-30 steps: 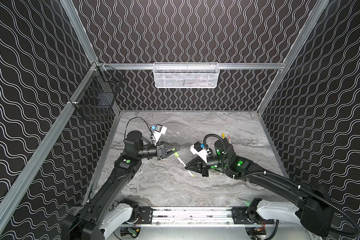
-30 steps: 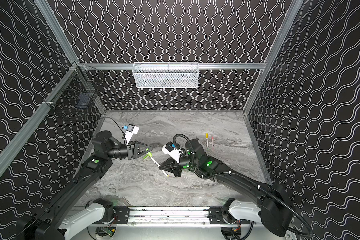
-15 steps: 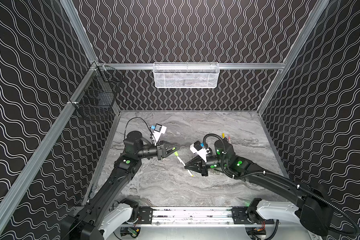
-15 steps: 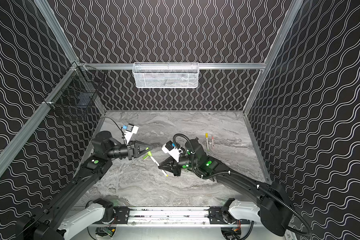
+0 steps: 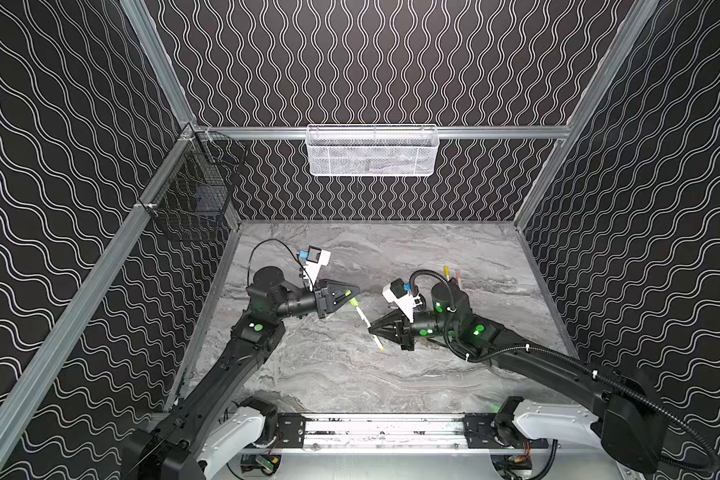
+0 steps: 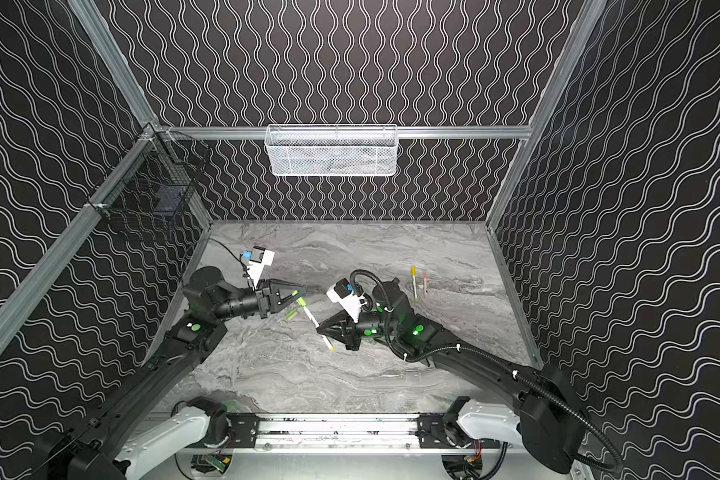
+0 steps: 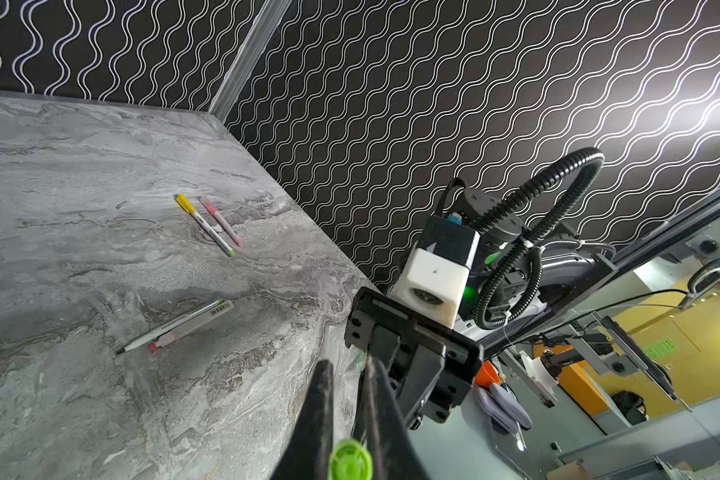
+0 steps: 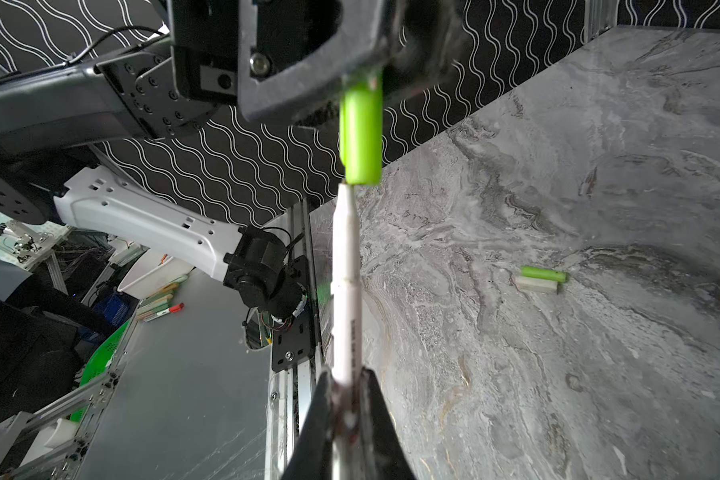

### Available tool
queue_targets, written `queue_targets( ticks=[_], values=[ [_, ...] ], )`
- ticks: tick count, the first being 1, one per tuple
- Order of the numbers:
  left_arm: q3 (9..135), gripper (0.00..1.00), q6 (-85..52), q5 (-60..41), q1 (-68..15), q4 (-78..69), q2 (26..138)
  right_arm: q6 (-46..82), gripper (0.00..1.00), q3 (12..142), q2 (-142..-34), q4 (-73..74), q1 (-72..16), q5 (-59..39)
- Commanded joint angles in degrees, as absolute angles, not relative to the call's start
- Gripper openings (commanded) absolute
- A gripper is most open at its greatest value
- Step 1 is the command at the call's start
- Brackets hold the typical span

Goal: Insert the pens into the pen caps

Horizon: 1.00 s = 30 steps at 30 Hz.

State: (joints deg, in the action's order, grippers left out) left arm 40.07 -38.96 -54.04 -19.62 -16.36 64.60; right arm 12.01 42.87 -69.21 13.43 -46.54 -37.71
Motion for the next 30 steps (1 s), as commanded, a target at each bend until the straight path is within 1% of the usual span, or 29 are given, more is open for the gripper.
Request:
queue_targets(
  ticks=[1, 8, 13, 25, 30],
  values=[
    [39.9, 0.00, -39.4, -59.3, -20.3, -13.5, 64.8, 14.3, 0.09, 43.2, -69.1, 25.8, -46.4, -32.2],
    [40.4, 0.00, -38.8, -59.1, -21.1, -12.7, 65.7, 14.4, 0.09, 43.3, -69.1, 27.8, -46.5, -34.4],
    [42.3, 0.00, -35.0, -58.8, -21.5, -7.0, 65.7, 12.4, 0.09, 44.4, -69.1, 25.2, -46.5, -35.0],
    [50.4, 0.00, -20.1, -57.2, -21.5, 13.8, 69.9, 6.9, 0.08, 46.9, -69.5, 17.2, -46.9, -36.2],
    [51.2, 0.00, -19.6, -59.6, -21.7, 14.7, 71.4, 5.4, 0.08, 47.4, -69.6, 15.4, -47.0, -35.6]
  ],
)
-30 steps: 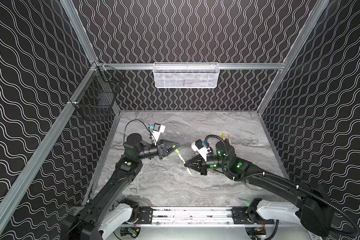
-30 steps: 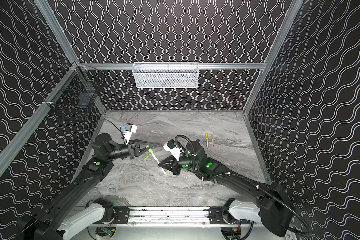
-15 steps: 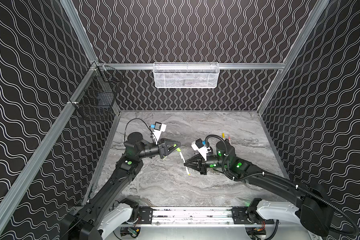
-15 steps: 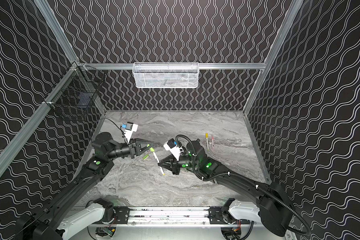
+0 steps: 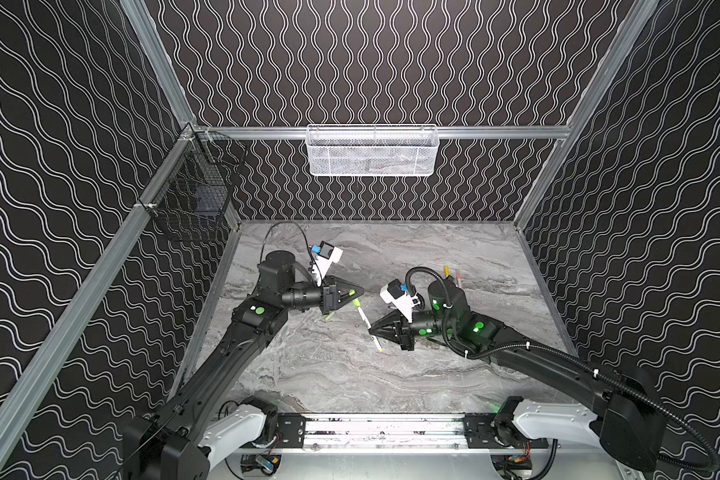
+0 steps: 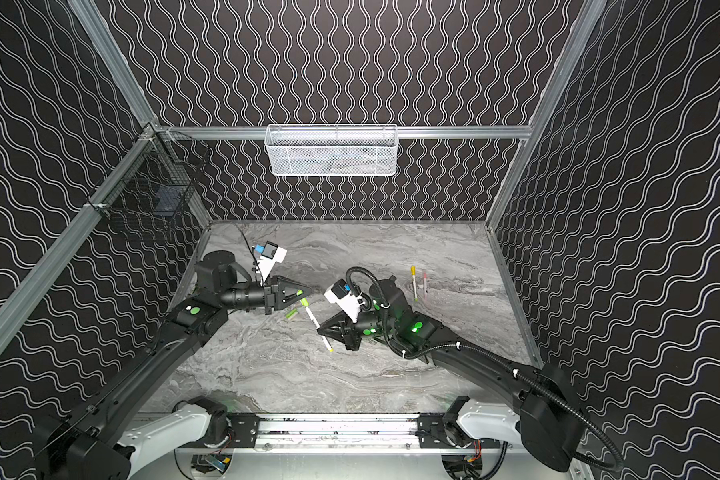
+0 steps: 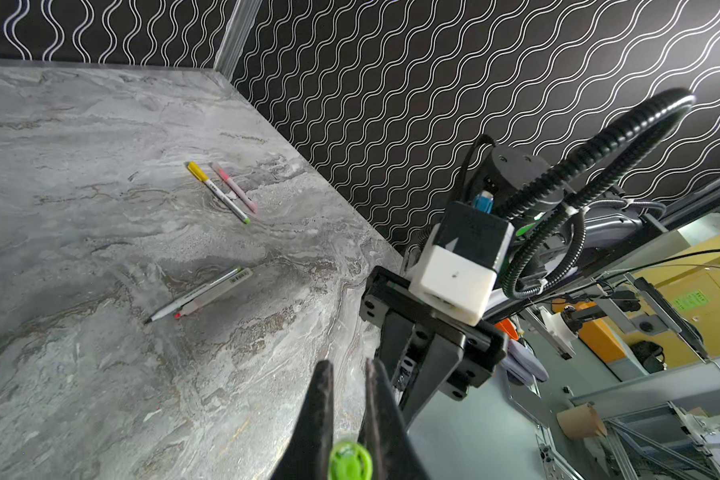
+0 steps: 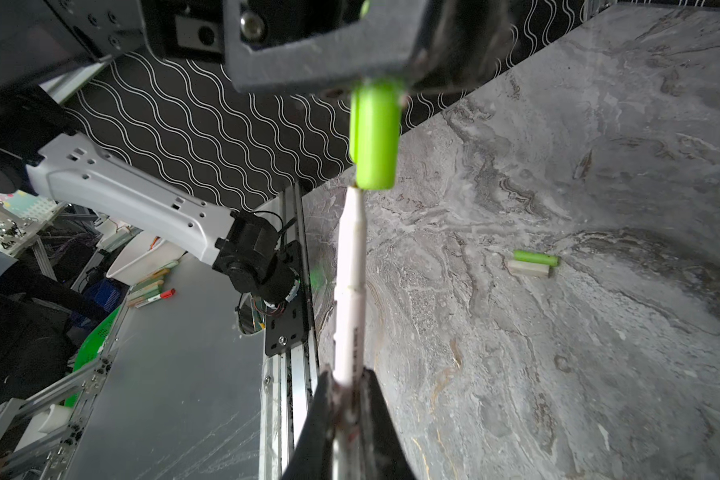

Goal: Insert the pens into the pen caps

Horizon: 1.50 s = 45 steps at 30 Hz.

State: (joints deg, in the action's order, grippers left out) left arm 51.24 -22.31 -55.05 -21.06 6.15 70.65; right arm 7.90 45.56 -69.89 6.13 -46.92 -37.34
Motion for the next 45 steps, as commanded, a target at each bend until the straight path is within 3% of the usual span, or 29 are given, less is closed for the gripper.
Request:
queue_targets(
  ticks=[1, 20, 27, 32, 36, 40, 45],
  values=[
    [51.1, 0.00, -19.7, -59.8, -21.8, 14.4, 71.6, 5.2, 0.08, 47.4, -69.7, 15.4, -47.0, -35.5],
    [46.6, 0.00, -27.9, -56.1, -20.7, 5.6, 68.0, 5.0, 0.10, 46.4, -71.6, 12.8, -47.0, -31.3],
    [39.1, 0.00, -58.5, -70.6, -9.6, -29.7, 74.5, 4.3, 0.22, 43.8, -71.5, 8.2, -48.0, -30.9],
    [38.1, 0.00, -68.6, -70.9, -9.1, -40.0, 76.9, 2.6, 0.37, 43.5, -71.8, 6.5, -48.8, -35.5],
    [36.2, 0.00, -77.1, -70.5, -6.5, -47.9, 77.4, -4.3, 0.52, 46.5, -77.4, -3.7, -56.0, -34.5],
    [34.0, 0.00, -78.1, -69.8, -1.7, -47.0, 76.2, -5.0, 0.60, 44.6, -83.2, -5.0, -65.0, -28.4],
    [34.3, 0.00, -65.1, -67.4, 3.5, -27.8, 72.2, -4.6, 0.65, 46.0, -88.8, -5.4, -75.6, -19.7]
  ],
)
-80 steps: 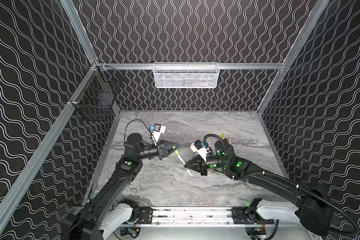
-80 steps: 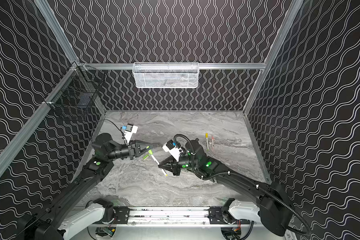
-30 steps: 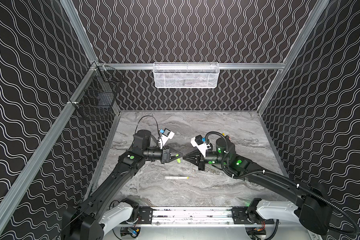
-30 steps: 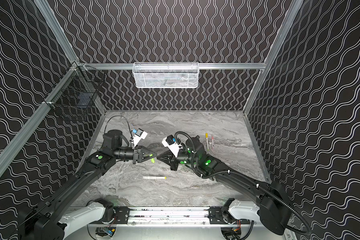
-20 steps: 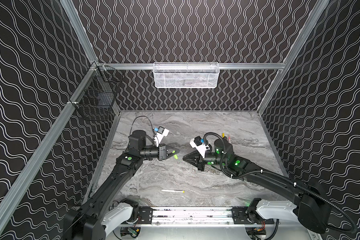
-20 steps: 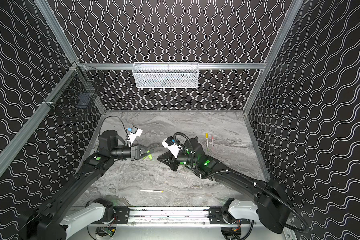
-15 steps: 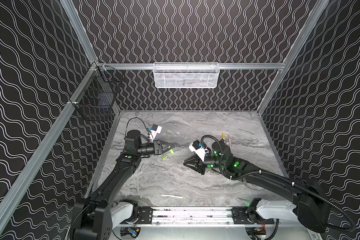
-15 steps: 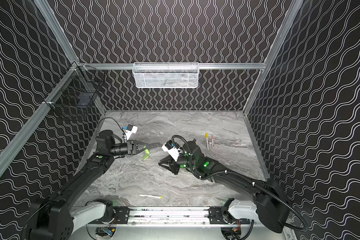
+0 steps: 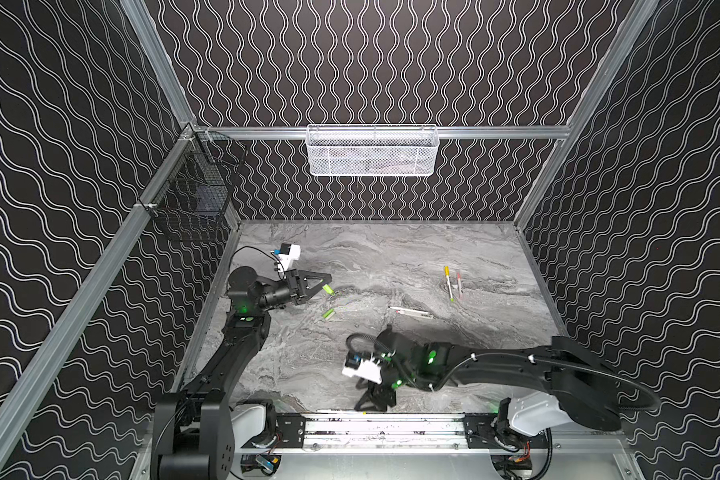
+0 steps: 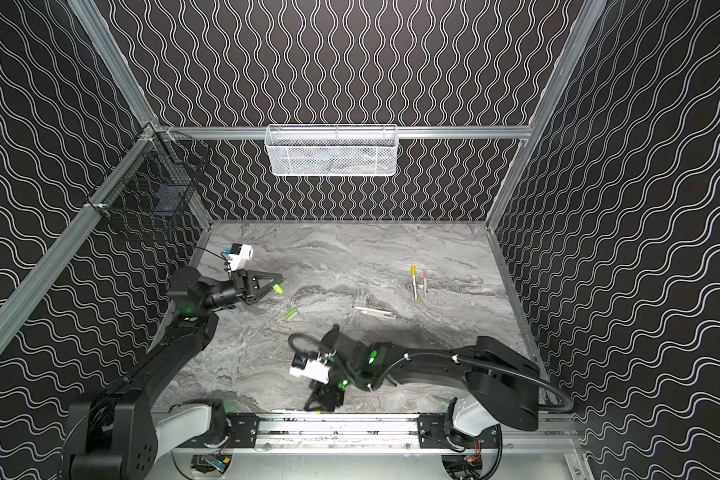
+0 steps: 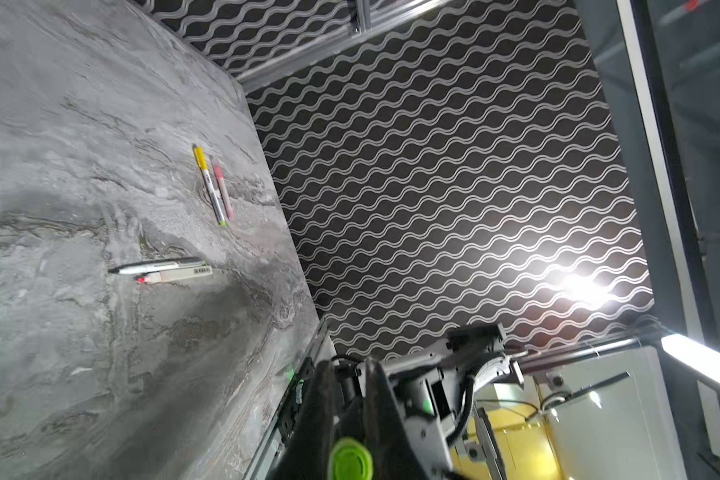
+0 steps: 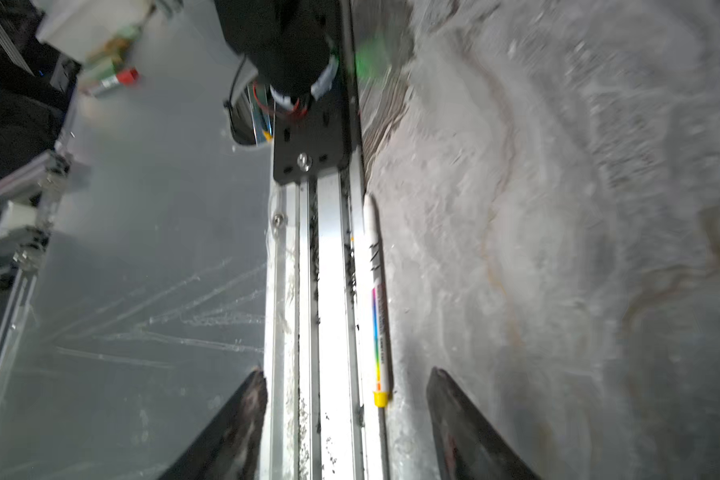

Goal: Insert the pens into the pen caps

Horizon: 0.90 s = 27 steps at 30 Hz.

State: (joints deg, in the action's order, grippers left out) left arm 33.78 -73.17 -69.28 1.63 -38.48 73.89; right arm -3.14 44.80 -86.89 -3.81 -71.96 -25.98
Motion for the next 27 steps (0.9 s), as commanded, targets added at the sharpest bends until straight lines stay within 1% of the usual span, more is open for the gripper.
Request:
queue_targets(
  ticks=[1, 3, 6, 9, 11, 15, 17, 23, 27],
  values=[
    [35.0, 0.00, -62.0, -66.4, 4.0, -22.4, 71.2, -4.4, 0.65, 46.7, -89.7, -5.7, -76.9, -18.5],
    [37.7, 0.00, -51.9, -63.4, 4.8, -7.9, 69.0, -4.1, 0.65, 47.9, -91.6, -5.8, -79.1, -15.1],
    [42.3, 0.00, -39.5, -58.3, 4.9, 8.8, 66.8, -4.2, 0.65, 50.8, -95.4, -8.2, -79.8, -13.2],
    [44.6, 0.00, -34.1, -54.8, 5.2, 16.3, 65.2, -4.8, 0.63, 53.6, -99.1, -10.5, -80.2, -10.5],
    [45.6, 0.00, -31.8, -52.7, 5.3, 19.4, 64.2, -5.1, 0.60, 55.7, -101.3, -12.3, -80.2, -8.3],
    [46.6, 0.00, -28.7, -49.8, 5.5, 23.5, 63.2, -5.9, 0.48, 58.8, -104.2, -14.5, -80.4, -6.4],
    [46.8, 0.00, -28.1, -49.1, 5.7, 24.2, 63.0, -6.3, 0.41, 59.5, -104.7, -15.2, -80.5, -6.0],
    [46.1, 0.00, -28.1, -48.9, 5.9, 23.9, 62.9, -7.1, 0.28, 62.2, -106.8, -19.6, -81.2, -3.6],
    [46.0, 0.00, -28.2, -48.9, 6.1, 23.6, 63.1, -8.8, 0.24, 65.4, -110.1, -25.3, -83.4, 1.0]
  ],
)
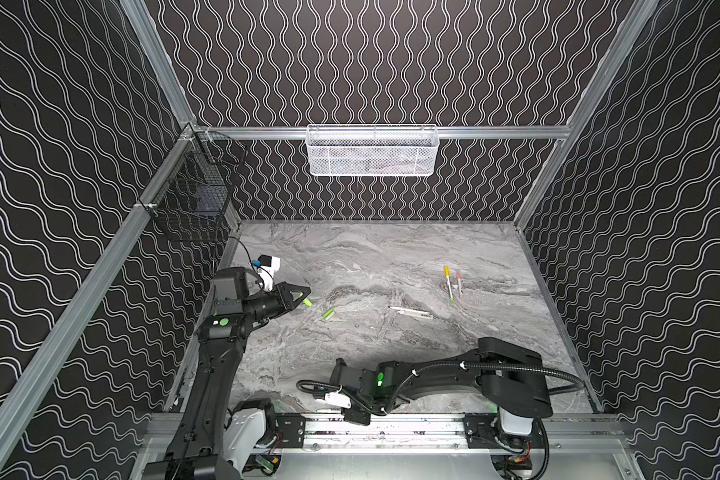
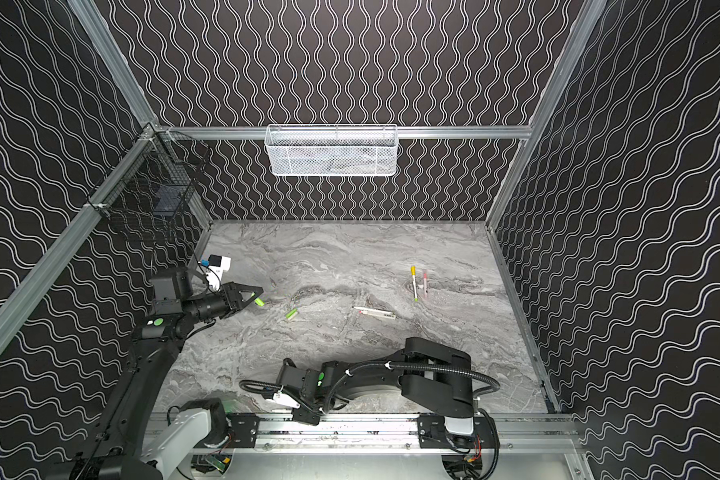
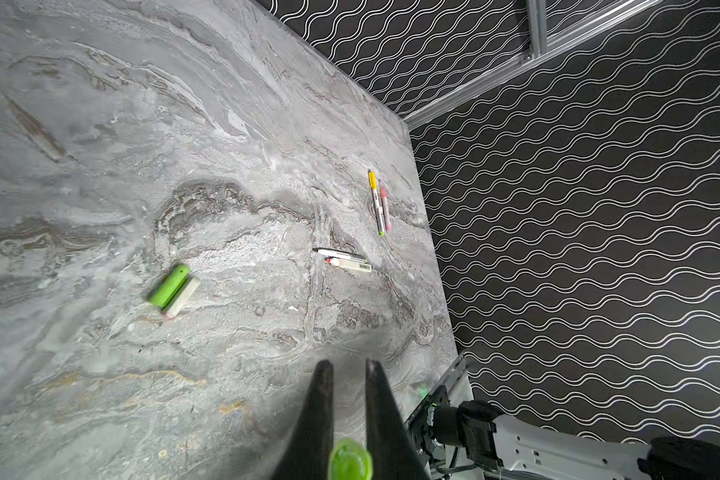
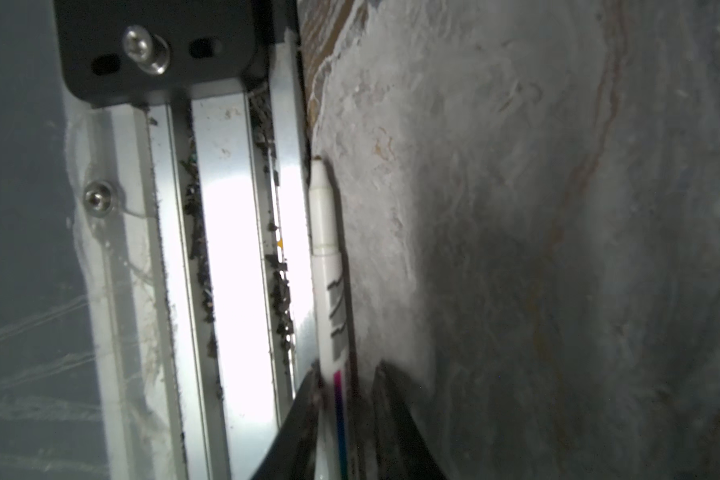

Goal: Insert the pens into the pen caps

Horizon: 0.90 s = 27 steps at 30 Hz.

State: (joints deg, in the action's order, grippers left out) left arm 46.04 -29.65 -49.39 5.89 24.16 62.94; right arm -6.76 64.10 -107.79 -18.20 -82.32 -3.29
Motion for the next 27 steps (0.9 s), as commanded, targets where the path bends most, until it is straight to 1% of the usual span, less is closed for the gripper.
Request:
queue_targets(
  ticks=[1, 5, 14, 20, 22, 27],
  values=[
    [45.9, 0.00, -28.3, -48.9, 6.1, 23.4, 63.1, -9.0, 0.22, 66.5, -111.3, -26.8, -83.8, 2.5],
    [45.7, 0.00, -28.6, -48.9, 6.3, 22.9, 63.2, -10.0, 0.14, 70.7, -115.5, -31.7, -84.9, 5.1],
    [46.1, 0.00, -28.0, -48.9, 6.3, 23.2, 63.4, -10.4, 0.06, 71.0, -116.3, -31.9, -84.4, 4.1],
    [45.7, 0.00, -29.5, -51.2, 6.3, 19.7, 64.2, -6.4, 0.04, 63.0, -109.1, -23.1, -78.2, -0.5],
    [45.3, 0.00, -30.3, -52.1, 6.3, 18.3, 64.4, -4.4, 0.04, 59.1, -103.6, -18.8, -74.9, -2.9],
    [43.5, 0.00, -33.0, -54.6, 5.9, 13.6, 64.2, 0.3, 0.03, 50.1, -95.6, -10.1, -67.4, -5.6]
  ],
)
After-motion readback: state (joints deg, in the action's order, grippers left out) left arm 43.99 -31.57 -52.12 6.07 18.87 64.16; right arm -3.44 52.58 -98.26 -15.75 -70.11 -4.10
